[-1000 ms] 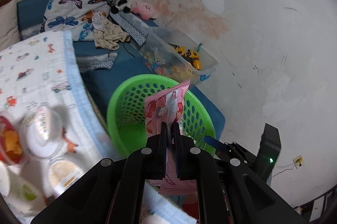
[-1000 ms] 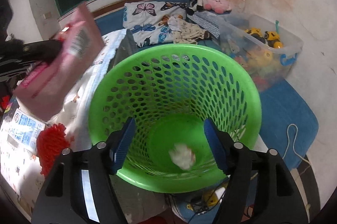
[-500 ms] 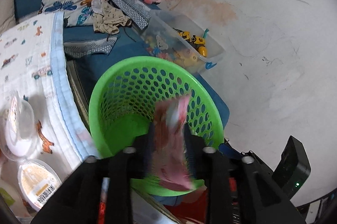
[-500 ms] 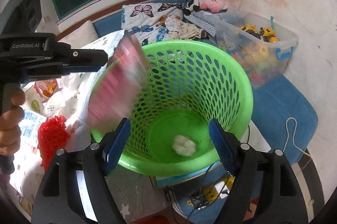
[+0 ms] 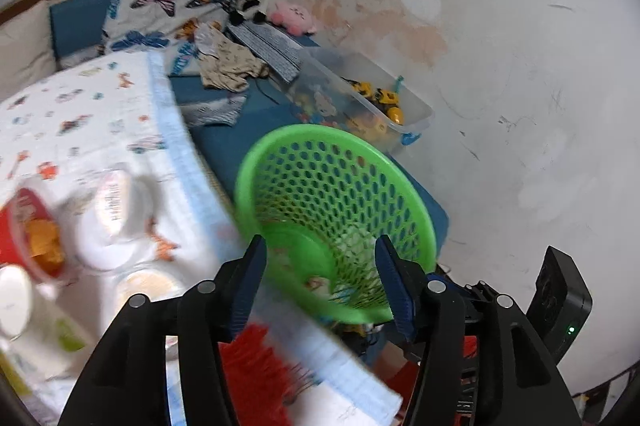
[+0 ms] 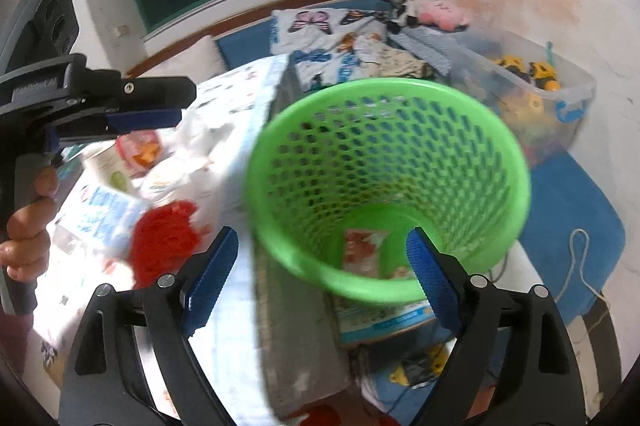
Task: Collect trash
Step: 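Grasp the red mesh net with the right tool while the left tool grasps the milk carton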
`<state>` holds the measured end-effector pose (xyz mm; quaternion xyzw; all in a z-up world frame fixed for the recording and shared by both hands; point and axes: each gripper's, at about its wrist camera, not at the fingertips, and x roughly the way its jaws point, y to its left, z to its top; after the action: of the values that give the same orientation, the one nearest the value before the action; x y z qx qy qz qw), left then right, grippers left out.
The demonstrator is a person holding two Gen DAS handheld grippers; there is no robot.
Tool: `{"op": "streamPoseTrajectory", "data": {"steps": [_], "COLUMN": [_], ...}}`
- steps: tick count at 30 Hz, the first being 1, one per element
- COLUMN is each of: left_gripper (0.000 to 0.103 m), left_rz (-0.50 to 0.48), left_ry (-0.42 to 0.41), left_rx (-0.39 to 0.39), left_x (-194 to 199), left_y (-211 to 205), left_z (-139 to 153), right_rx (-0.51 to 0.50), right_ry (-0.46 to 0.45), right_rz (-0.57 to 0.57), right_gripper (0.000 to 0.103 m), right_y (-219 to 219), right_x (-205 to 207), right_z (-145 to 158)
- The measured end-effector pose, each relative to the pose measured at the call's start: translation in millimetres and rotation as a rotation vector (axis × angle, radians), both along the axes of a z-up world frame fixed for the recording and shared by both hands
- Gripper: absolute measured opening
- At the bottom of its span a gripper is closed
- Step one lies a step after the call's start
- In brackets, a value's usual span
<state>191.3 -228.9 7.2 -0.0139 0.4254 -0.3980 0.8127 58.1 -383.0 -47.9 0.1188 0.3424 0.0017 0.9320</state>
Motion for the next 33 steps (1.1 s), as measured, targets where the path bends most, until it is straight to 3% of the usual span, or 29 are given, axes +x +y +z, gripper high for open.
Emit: {"op": "streamPoseTrajectory", "data": {"steps": [17,24,33], "left_gripper": [0.062,0.063,0.065], "left_rz": [0.223,0.292,0.248], "left_ry": [-0.074,-0.066,0.002], "left_rx": [-0.003,-0.009,0.022], "left_x": [-27,-30,-36], "left_y": [129,169,169], "left_z": [13,7,-23], "right_rx": [0.048,0.125,0.183], "right_ry": [-0.002,0.037,0.077], "right_rz": [0.217,0.235,0.246], "right_gripper": [0.087,0.073,0.053], "right_y": [85,92,93], "right_x": [17,39,50], "right_z": [4,-7,-19]}}
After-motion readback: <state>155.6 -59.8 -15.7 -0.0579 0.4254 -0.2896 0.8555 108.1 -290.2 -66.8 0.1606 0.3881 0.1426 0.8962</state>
